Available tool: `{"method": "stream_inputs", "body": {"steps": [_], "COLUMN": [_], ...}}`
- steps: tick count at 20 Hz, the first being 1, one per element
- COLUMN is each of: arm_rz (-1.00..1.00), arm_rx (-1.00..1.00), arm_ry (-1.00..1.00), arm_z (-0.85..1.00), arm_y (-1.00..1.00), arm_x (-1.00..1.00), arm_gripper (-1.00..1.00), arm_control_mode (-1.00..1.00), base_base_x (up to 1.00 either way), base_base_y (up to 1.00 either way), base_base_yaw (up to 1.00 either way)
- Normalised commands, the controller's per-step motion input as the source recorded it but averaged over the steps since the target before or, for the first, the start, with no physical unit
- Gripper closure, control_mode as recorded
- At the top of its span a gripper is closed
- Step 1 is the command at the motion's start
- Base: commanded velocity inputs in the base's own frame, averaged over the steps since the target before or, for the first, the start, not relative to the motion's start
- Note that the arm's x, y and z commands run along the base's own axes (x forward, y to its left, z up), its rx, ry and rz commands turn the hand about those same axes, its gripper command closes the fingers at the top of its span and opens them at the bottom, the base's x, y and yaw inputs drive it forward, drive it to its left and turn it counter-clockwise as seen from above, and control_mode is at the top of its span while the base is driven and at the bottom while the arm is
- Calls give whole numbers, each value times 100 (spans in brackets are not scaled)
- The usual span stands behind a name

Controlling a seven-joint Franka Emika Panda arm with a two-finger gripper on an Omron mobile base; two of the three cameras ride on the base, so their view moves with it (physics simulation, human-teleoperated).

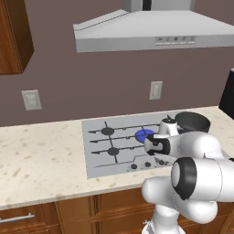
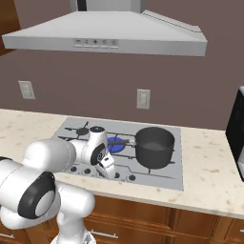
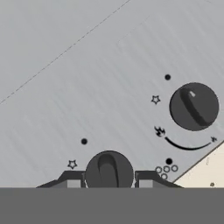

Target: Turn off the center burner of the stove.

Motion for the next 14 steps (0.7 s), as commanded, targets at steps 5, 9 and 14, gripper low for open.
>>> {"method": "stream_inputs", "body": {"steps": [5, 9, 14], "arm_rz": [-31, -31, -32], "arm_rx": [0, 0, 0], "arm_ry": [0, -1, -3], "arm_z": [-7, -6, -4], "arm_y": [0, 0, 0], "arm_x": [0, -5, -20], "arm_gripper": [100, 100, 100], "arm_control_mode": [-100, -100, -100], "base_base_x": [0, 0, 0], "base_base_y": [0, 0, 0], "base_base_yaw": [0, 0, 0]}}
